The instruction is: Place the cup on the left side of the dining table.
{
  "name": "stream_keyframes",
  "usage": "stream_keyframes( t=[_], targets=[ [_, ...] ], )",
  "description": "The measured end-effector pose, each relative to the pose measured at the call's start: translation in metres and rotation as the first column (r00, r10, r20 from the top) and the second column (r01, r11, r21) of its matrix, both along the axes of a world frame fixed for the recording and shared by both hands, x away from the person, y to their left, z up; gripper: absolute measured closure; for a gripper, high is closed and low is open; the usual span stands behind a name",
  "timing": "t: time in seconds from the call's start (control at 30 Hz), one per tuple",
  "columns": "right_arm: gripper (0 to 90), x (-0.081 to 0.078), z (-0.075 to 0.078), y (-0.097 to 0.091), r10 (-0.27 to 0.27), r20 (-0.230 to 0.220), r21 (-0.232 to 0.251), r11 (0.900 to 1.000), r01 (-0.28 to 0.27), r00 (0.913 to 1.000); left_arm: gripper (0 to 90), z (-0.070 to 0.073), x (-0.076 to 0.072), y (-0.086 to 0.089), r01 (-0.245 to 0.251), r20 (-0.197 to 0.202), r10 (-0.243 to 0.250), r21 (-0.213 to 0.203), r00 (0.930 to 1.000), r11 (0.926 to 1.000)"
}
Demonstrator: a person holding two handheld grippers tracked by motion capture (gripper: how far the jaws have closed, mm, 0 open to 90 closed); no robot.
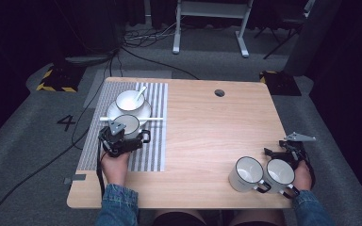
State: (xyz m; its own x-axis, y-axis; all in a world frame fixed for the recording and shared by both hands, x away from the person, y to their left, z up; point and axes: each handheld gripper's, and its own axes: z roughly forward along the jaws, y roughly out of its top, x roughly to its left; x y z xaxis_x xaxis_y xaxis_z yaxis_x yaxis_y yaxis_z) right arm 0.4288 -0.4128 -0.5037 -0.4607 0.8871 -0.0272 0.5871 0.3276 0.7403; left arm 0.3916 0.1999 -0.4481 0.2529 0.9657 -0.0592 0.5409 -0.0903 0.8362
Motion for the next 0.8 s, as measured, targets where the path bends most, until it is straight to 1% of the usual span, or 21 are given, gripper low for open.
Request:
stream_keyframes(
  t=[0.1, 0.17, 0.2, 0.27, 0.3, 0.33, 0.4, 0.43, 0.47, 0.53, 0.63, 0.7, 0.73, 0.8],
  targets=[
    [14.4, 0.0, 0.0, 0.0, 0.0, 0.0, 0.0, 1.0, 0.0, 1.0, 3.1, -0.011, 0.005, 0.003, -0.009, -0.05, 0.009, -0.01, 0.9987, 0.9999],
    [14.4, 0.0, 0.0, 0.0, 0.0, 0.0, 0.0, 1.0, 0.0, 1.0, 3.1, -0.013, 0.006, 0.005, -0.013, -0.054, 0.012, -0.009, 0.9985, 0.9999],
    [14.4, 0.0, 0.0, 0.0, 0.0, 0.0, 0.0, 1.0, 0.0, 1.0, 3.1, -0.015, 0.006, 0.005, -0.014, -0.063, 0.014, -0.011, 0.9979, 0.9998],
    [14.4, 0.0, 0.0, 0.0, 0.0, 0.0, 0.0, 1.0, 0.0, 1.0, 3.1, -0.018, 0.008, 0.008, -0.021, -0.071, 0.021, 0.004, 0.9972, 0.9998],
    [14.4, 0.0, 0.0, 0.0, 0.0, 0.0, 0.0, 1.0, 0.0, 1.0, 3.1, -0.022, 0.01, 0.009, -0.022, -0.087, 0.02, -0.014, 0.996, 0.9997],
    [14.4, 0.0, 0.0, 0.0, 0.0, 0.0, 0.0, 1.0, 0.0, 1.0, 3.1, -0.022, 0.01, 0.009, -0.022, -0.087, 0.02, -0.014, 0.996, 0.9997],
    [14.4, 0.0, 0.0, 0.0, 0.0, 0.0, 0.0, 1.0, 0.0, 1.0, 3.1, -0.026, 0.012, 0.01, -0.018, -0.088, 0.019, 0.006, 0.9959, 0.9998],
    [14.4, 0.0, 0.0, 0.0, 0.0, 0.0, 0.0, 1.0, 0.0, 1.0, 3.1, -0.027, 0.012, 0.009, -0.017, -0.096, 0.018, 0.014, 0.9952, 0.9998],
    [14.4, 0.0, 0.0, 0.0, 0.0, 0.0, 0.0, 1.0, 0.0, 1.0, 3.1, -0.028, 0.012, 0.008, -0.012, -0.089, 0.015, 0.032, 0.9959, 0.9994],
    [14.4, 0.0, 0.0, 0.0, 0.0, -0.001, 0.0, 1.0, 0.0, 1.0, 3.1, -0.028, 0.012, 0.006, -0.011, -0.088, 0.015, 0.048, 0.996, 0.9988],
    [14.4, 0.0, 0.0, 0.0, 0.0, 0.0, 0.0, 1.0, 0.0, 1.0, 3.0, -0.028, 0.011, 0.005, -0.008, -0.087, 0.013, 0.057, 0.9961, 0.9984],
    [14.3, 0.0, 0.0, 0.0, -0.001, 0.0, 0.0, 1.0, 0.001, 1.0, 3.0, -0.029, 0.009, 0.005, -0.005, -0.08, 0.01, 0.07, 0.9967, 0.9975],
    [14.4, 0.0, 0.0, 0.0, -0.001, 0.0, 0.0, 1.0, 0.001, 1.0, 3.0, -0.031, 0.008, 0.005, -0.002, -0.071, 0.006, 0.061, 0.9974, 0.9981],
    [14.4, 0.0, 0.0, 0.0, -0.001, 0.0, 0.0, 1.0, 0.001, 1.0, 2.8, -0.032, 0.005, 0.007, -0.001, -0.075, 0.006, 0.064, 0.9971, 0.998]
  ],
)
